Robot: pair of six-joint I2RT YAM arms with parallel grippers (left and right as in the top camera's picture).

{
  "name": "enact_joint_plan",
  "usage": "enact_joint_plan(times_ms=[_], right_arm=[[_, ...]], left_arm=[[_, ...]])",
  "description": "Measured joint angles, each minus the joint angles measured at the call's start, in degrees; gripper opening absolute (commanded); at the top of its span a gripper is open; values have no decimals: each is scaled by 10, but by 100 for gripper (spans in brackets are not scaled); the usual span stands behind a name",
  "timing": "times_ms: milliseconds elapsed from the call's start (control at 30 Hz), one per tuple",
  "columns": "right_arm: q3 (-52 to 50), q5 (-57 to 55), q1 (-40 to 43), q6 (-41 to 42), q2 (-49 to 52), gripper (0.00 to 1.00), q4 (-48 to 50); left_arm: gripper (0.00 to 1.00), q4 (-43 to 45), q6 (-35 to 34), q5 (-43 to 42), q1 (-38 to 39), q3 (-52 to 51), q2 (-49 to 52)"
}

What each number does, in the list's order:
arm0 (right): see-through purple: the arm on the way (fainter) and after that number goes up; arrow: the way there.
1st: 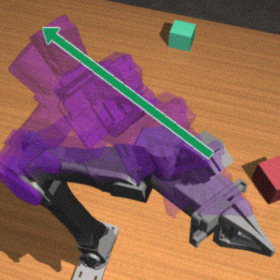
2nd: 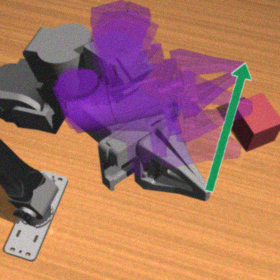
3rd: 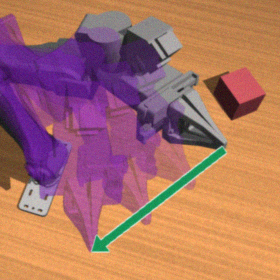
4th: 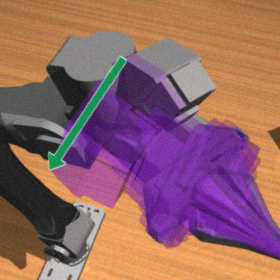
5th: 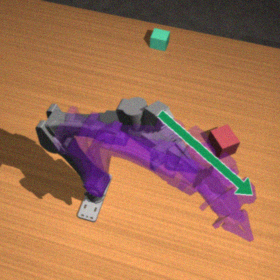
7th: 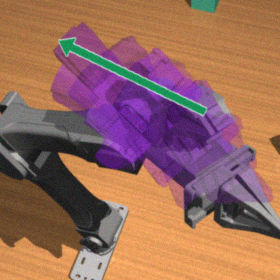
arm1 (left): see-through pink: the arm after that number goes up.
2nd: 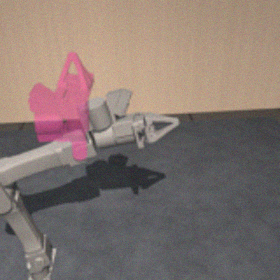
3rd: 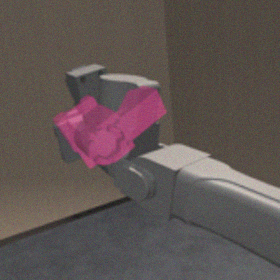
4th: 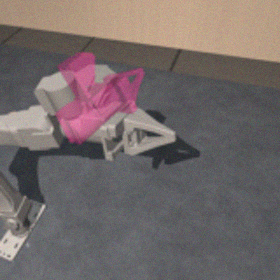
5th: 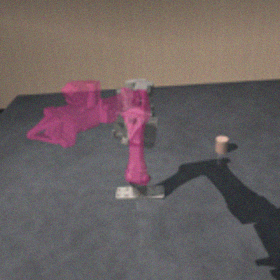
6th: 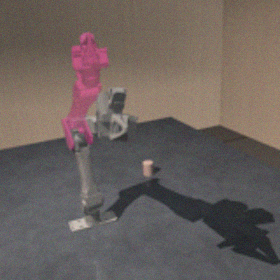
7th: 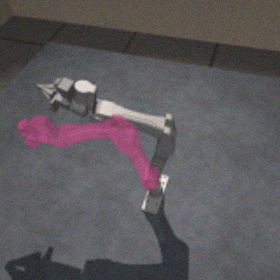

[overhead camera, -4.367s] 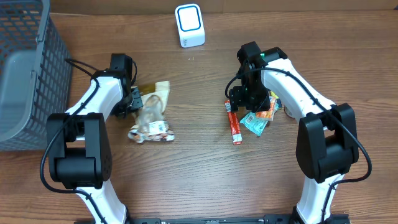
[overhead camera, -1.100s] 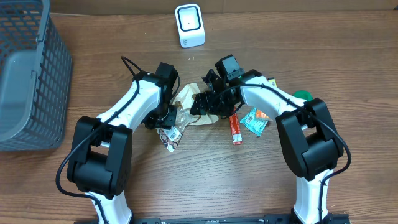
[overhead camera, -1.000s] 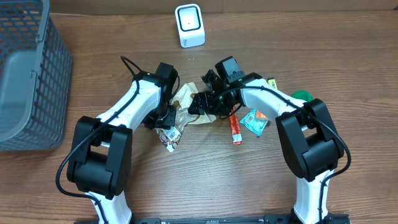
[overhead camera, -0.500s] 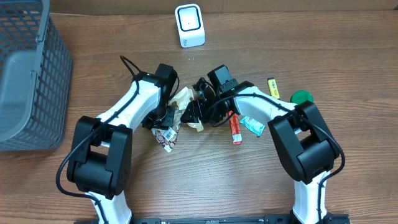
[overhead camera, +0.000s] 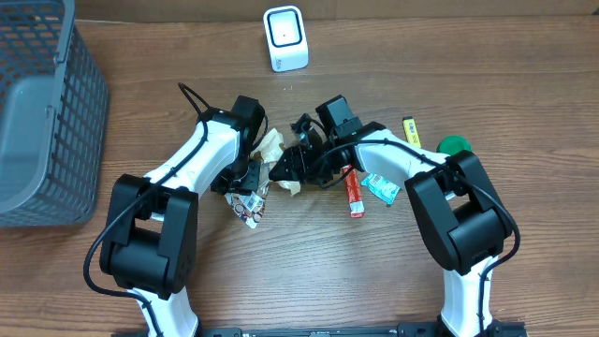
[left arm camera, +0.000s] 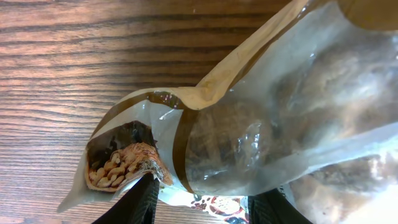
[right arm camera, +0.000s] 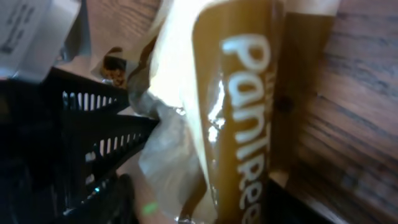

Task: Scan the item barcode
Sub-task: 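Grasp the Pantree bag with both grippers, then release the bag with the left gripper and retract it left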

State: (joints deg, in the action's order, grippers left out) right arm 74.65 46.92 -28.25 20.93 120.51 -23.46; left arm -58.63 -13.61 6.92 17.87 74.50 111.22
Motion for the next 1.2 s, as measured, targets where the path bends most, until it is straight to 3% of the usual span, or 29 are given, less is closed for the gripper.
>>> enact_joint_plan(times_ms=[67,333,700,900,1100,1200], right_arm=[[0,4,4,7,0,80,4],[0,-26,31,16,0,85,74],[0,-79,25,18,0,83,65],[0,-84,-9,15,0,64,42],[-1,-90,-26,13,0,27,43],[-1,-92,-25,17,0,23,42]], left_arm=[[36,0,0,0,0,0,0],[36,0,0,0,0,0,0],[36,0,0,0,0,0,0],[40,0,0,0,0,0,0],[44,-1,0,2,-1,0,0],[47,-1,0,4,-3,0,0]])
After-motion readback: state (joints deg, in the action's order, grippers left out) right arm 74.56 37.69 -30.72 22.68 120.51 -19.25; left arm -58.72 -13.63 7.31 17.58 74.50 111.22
